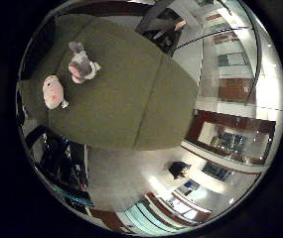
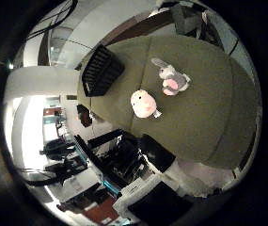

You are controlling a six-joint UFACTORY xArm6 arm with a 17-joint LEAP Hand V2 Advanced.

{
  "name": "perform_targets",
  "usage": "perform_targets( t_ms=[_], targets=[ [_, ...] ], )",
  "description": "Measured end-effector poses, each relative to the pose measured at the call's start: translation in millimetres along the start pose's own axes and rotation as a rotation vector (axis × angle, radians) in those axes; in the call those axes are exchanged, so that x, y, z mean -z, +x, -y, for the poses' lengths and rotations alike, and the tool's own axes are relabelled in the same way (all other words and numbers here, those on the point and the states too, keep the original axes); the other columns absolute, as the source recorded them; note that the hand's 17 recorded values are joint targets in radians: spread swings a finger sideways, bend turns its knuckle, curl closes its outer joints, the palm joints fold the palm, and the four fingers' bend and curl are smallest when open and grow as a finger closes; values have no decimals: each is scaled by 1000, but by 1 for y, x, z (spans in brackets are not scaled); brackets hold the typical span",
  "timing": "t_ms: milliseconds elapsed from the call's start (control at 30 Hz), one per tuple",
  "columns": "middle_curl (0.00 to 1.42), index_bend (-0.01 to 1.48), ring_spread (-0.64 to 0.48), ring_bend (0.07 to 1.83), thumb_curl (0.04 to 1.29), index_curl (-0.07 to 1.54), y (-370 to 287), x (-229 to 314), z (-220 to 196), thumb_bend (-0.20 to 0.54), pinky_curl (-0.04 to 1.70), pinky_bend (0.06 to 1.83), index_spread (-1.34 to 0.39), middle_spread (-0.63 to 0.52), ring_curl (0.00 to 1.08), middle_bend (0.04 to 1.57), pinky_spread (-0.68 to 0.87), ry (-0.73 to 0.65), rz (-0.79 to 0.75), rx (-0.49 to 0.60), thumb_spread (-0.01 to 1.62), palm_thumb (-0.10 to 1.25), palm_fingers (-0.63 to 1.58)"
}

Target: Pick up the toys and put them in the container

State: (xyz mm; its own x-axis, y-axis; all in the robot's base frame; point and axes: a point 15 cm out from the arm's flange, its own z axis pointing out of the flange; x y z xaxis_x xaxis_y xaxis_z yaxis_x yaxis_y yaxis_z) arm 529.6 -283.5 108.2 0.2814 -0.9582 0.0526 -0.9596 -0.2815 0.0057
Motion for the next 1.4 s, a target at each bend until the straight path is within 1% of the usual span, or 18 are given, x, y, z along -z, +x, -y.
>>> perform_targets(
  t_ms=[233,400,600,933,1033,1400],
  targets=[
    [326,164,157,343,298,279,-2,-53,36,-22,138,569,-296,38,271,195,261,-22,19,-13,1105,551,65],
    [326,166,157,337,293,283,-12,-87,48,-22,134,565,-283,45,268,199,258,-44,38,-23,1107,542,72],
    [329,163,158,334,291,283,-27,-120,52,-22,130,560,-264,48,263,198,258,-61,49,-34,1110,537,77],
    [330,168,158,321,290,288,-53,-170,44,-22,120,554,-249,72,257,197,267,-119,79,-101,1104,520,92],
    [326,173,158,310,290,295,-54,-183,46,-22,115,546,-240,75,254,194,269,-111,69,-129,1105,520,101],
    [309,177,183,294,301,312,-56,-207,49,-24,108,498,-220,118,253,185,297,-101,42,-233,1069,535,98]
  ],
)
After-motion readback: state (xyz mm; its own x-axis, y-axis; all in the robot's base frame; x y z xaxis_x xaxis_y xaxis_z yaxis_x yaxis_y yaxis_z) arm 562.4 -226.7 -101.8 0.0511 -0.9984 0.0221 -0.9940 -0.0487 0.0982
